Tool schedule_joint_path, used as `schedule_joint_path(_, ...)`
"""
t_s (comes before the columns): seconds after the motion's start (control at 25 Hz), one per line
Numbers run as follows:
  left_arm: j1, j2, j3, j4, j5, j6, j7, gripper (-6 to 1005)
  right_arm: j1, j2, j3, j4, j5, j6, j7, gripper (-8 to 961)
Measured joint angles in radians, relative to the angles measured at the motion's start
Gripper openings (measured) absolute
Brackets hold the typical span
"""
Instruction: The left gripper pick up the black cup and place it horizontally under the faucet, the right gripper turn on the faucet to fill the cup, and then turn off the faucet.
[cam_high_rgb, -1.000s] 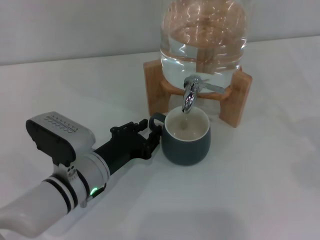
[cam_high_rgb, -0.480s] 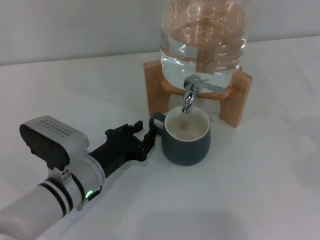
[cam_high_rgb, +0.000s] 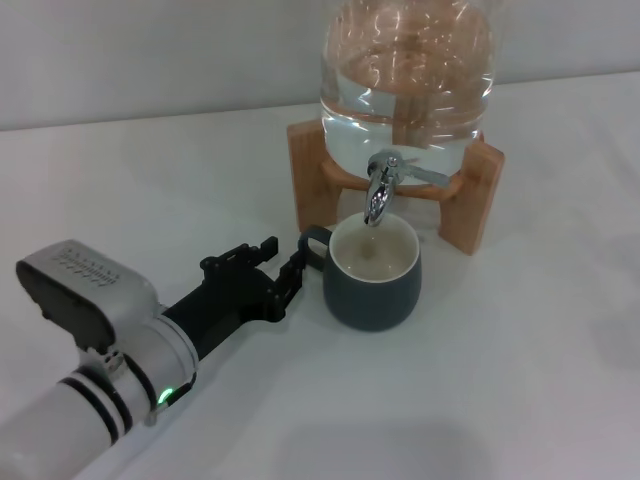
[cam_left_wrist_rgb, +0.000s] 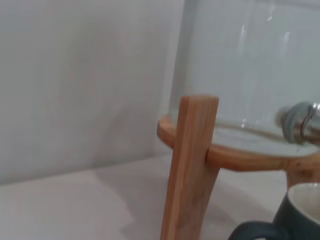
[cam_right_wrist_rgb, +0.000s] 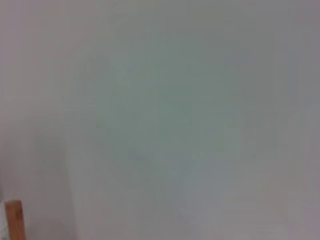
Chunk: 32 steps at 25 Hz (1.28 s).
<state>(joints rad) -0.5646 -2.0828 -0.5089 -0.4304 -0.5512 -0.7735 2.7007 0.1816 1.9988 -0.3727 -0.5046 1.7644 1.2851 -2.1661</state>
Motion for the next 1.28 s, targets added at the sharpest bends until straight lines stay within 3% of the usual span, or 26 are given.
schedule_joint_path(0.36,0.027,0.002,0.001,0.011,0.020,-0.104,0.001,392,0.000,0.000,0.000,0.000,-0.003,-0.020,0.004,853)
schedule_joint_path(0.88,0.141,0.012,-0.156,0.125,0.020,-0.659,-0.047,392,-0.006,-0.016,-0.005,0.000,-0.013,-0.032,0.037,853)
schedule_joint_path(1.08,0.126,0.038,-0.222,0.209,0.016,-0.909,-0.199,392,-0.003,-0.043,-0.013,-0.010,-0.109,-0.008,0.135,854)
schedule_joint_path(1.28,0.084,0.050,-0.268,0.355,-0.017,-1.038,-0.349,392,-0.002,-0.052,-0.015,-0.049,-0.231,0.177,0.196,854)
